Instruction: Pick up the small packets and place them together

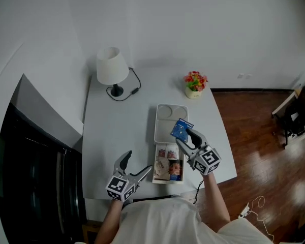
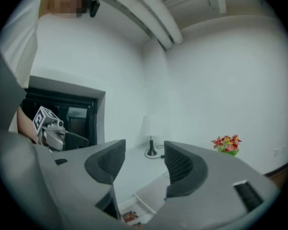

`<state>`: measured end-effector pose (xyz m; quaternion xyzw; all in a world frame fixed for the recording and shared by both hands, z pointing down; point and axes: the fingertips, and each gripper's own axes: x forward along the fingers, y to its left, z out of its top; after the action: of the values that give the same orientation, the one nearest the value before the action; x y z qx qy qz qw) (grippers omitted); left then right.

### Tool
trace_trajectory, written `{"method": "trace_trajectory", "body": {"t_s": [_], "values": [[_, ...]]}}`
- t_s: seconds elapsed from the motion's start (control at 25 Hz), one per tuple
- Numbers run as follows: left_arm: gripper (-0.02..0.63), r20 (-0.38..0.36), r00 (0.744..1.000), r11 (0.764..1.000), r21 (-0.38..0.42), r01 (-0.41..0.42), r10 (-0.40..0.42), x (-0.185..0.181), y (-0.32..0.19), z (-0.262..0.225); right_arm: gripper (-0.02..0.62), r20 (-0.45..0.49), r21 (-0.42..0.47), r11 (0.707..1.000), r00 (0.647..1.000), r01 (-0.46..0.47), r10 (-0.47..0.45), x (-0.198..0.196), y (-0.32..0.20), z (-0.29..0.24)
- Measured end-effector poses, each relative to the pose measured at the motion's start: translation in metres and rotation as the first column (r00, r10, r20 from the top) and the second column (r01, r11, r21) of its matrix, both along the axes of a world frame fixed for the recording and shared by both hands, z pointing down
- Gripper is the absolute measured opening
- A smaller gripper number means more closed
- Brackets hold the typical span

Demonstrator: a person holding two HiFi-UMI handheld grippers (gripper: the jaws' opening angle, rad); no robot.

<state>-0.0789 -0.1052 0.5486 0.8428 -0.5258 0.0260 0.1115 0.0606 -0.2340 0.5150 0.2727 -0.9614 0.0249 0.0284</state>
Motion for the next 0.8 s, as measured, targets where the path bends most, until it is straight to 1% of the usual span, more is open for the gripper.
{"method": "trace_trajectory", "body": {"t_s": [0.08, 0.16, 0.28, 0.36, 0.44, 0.48, 0.6, 0.8], "values": [[0.433, -0.013, 1.000, 0.999, 0.032, -0.015, 0.016, 0.001, -0.003, -0.010, 0.267, 0.073, 0.012, 1.000, 0.997, 0.002, -0.003, 0.000, 0.017, -0.017], [0.431, -0.021, 0.999, 0.998, 0.056, -0.024, 0.025, 0.002, -0.006, -0.019, 0.266, 0.106, 0.026, 1.000, 0.994, -0.013, 0.010, 0.000, 0.030, -0.022], [0.431, -0.024, 0.999, 0.997, 0.075, -0.032, 0.034, 0.004, -0.008, -0.027, 0.262, 0.079, 0.036, 0.999, 0.996, -0.040, 0.037, -0.001, 0.047, -0.013], [0.431, -0.014, 0.999, 0.995, 0.094, -0.039, 0.041, 0.006, -0.008, -0.031, 0.257, 0.058, 0.033, 0.999, 0.998, -0.029, 0.028, -0.004, 0.061, -0.004], [0.407, 0.012, 0.999, 0.992, 0.122, -0.042, 0.041, 0.006, -0.007, -0.034, 0.229, 0.059, 0.023, 1.000, 0.998, -0.008, 0.006, -0.009, 0.075, 0.002], [0.399, 0.021, 0.999, 0.991, 0.130, -0.043, 0.041, 0.006, -0.006, -0.035, 0.227, 0.052, 0.019, 1.000, 0.999, -0.002, 0.001, -0.012, 0.080, 0.006], [0.399, 0.017, 0.999, 0.990, 0.134, -0.051, 0.049, 0.007, -0.003, -0.035, 0.227, 0.020, 0.017, 1.000, 1.000, 0.004, -0.004, -0.016, 0.092, 0.014], [0.400, 0.018, 0.998, 0.991, 0.115, -0.061, 0.060, 0.011, 0.000, -0.029, 0.227, 0.023, 0.014, 1.000, 1.000, 0.013, -0.013, -0.016, 0.097, 0.014]]}}
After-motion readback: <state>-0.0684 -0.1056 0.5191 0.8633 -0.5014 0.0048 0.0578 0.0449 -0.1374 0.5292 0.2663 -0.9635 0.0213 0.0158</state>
